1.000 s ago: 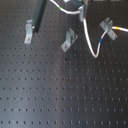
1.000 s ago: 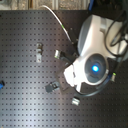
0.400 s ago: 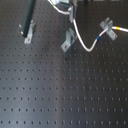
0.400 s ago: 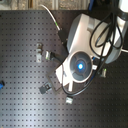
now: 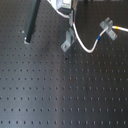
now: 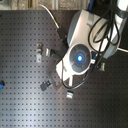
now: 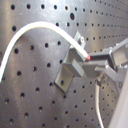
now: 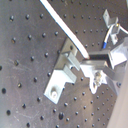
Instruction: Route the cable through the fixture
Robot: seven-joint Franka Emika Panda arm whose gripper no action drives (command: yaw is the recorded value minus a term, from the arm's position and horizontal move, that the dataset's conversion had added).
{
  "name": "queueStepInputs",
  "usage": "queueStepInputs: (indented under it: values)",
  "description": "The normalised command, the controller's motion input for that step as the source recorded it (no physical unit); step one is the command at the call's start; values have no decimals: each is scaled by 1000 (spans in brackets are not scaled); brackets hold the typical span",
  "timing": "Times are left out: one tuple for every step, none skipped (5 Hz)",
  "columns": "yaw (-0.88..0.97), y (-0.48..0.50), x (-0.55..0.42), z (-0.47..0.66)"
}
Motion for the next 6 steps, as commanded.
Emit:
queueStepInputs:
  values:
    - [0, -13, -19, 0]
    - [0, 143, -117, -62]
    - [23, 44, -254, 32]
    - [9, 0, 0, 0]
    - [0, -142, -241, 255]
    - [14, -90, -402, 170]
